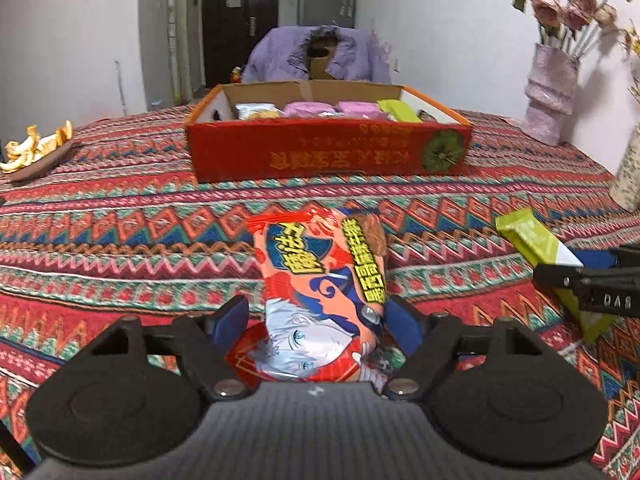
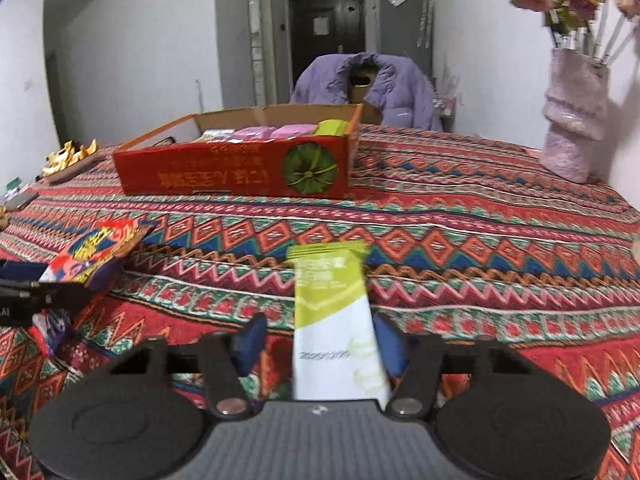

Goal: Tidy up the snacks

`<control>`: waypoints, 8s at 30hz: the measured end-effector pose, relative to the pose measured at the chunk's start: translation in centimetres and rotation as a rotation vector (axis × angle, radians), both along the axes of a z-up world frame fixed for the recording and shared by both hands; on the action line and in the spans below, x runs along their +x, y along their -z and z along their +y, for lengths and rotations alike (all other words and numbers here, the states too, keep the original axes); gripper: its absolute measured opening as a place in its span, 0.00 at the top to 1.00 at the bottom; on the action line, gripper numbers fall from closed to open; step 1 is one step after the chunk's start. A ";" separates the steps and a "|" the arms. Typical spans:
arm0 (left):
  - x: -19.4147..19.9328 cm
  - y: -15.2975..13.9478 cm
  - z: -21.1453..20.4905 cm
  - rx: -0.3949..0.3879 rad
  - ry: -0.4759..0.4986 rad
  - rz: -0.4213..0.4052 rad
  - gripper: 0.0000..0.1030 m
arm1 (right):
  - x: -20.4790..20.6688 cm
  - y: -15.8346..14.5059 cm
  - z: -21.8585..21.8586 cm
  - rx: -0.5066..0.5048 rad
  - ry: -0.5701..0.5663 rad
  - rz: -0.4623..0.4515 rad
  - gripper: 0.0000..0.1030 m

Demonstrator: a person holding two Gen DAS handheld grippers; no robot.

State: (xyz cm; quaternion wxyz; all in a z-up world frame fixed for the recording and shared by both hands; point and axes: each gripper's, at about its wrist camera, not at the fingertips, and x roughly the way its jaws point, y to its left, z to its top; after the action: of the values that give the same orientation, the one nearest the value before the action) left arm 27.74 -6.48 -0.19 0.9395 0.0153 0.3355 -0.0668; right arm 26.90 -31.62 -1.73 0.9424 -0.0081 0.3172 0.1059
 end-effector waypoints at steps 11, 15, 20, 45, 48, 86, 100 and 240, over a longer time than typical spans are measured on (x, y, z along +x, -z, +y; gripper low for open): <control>1.4 -0.1 -0.5 -0.022 0.022 0.016 0.24 | -0.5 -0.6 4.3 -0.005 -0.259 -0.040 0.60; 1.5 0.2 -0.9 -0.007 0.038 0.016 0.42 | -0.1 -0.3 4.1 -0.009 -0.224 -0.019 0.60; 1.2 -0.1 -0.8 -0.024 0.067 0.014 0.49 | 0.1 -0.4 4.3 -0.015 -0.224 -0.001 0.64; 10.5 -9.5 2.3 -0.105 0.069 -0.138 0.50 | 10.6 -9.8 4.7 -0.021 -0.275 -0.146 0.66; 14.5 -10.8 2.2 -0.121 0.070 -0.133 0.50 | 15.6 -10.8 5.4 -0.024 -0.278 -0.123 0.66; 24.8 -7.4 1.0 -0.136 0.022 -0.004 0.33 | 25.6 -10.0 4.0 -0.043 -0.197 0.005 0.31; 13.7 -9.9 3.8 0.019 -0.018 -0.351 0.00 | 15.3 -11.8 4.4 0.052 -0.029 -0.249 0.00; -29.1 -3.4 9.1 0.039 -0.094 -0.447 0.00 | -29.2 -2.8 9.2 0.056 0.073 -0.430 0.00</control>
State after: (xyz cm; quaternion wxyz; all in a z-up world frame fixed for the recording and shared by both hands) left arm -1.31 2.60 3.24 0.9921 0.0321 0.1207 -0.0117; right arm -2.34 -22.37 1.04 0.9914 0.0073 0.1057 0.0762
